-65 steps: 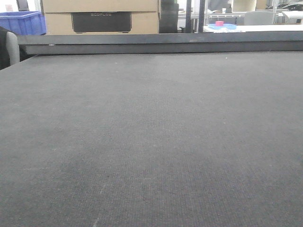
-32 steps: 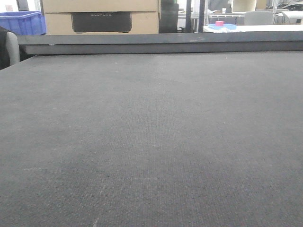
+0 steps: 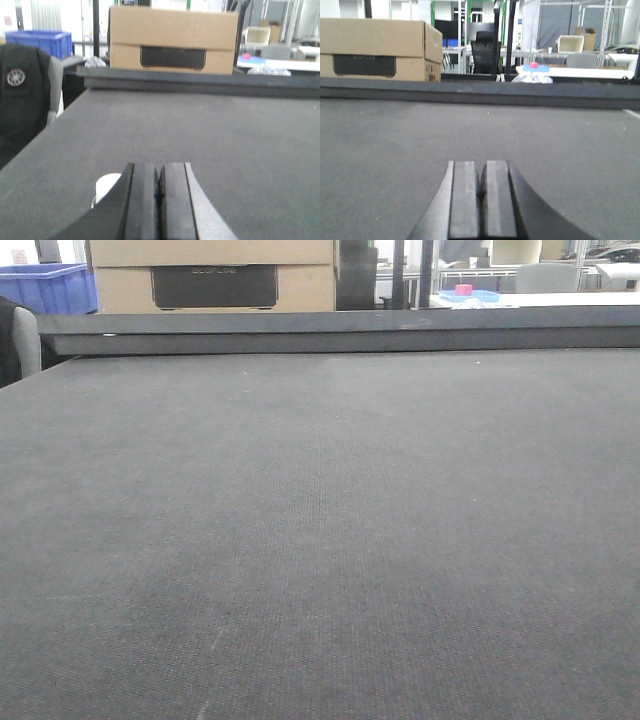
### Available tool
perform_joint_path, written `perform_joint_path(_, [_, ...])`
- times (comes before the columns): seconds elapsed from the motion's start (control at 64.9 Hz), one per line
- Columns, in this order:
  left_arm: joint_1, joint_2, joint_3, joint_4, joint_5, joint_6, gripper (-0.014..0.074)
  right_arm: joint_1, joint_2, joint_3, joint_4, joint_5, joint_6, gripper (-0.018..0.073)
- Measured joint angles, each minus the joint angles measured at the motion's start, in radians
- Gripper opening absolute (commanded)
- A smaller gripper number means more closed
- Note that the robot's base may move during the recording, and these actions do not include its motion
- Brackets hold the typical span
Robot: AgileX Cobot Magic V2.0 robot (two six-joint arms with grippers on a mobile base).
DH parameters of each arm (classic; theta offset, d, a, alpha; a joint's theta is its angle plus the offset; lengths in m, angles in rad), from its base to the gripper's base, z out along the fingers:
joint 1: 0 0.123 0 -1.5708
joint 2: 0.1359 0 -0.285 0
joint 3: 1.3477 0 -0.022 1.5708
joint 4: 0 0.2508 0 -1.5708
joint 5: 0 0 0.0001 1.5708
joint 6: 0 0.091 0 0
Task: Place valve from conveyor to right shelf box
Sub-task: 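Lower both grippers toward the two silver valves on the grey belt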
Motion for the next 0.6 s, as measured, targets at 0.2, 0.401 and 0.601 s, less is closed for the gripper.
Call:
perform_joint_path(0.2, [0.000, 0.000, -0.077, 0.000, 0.083, 0.000, -0.0111, 0.000, 0.000, -0.060, 0.091, -0.017, 0.000, -0.0163])
perform_joint_path(0.401, [0.000, 0.047, -0.359, 0.000, 0.310, 0.000, -0.0111, 0.000, 0.036, -0.300, 0.121, 0.200, 0.000, -0.0163])
perform_joint_path(0.601, [0.000, 0.301, -0.646, -0.013, 0.556, 0.000, -0.0111, 0.000, 0.277, -0.548, 0.130, 0.495, 0.000, -0.0163])
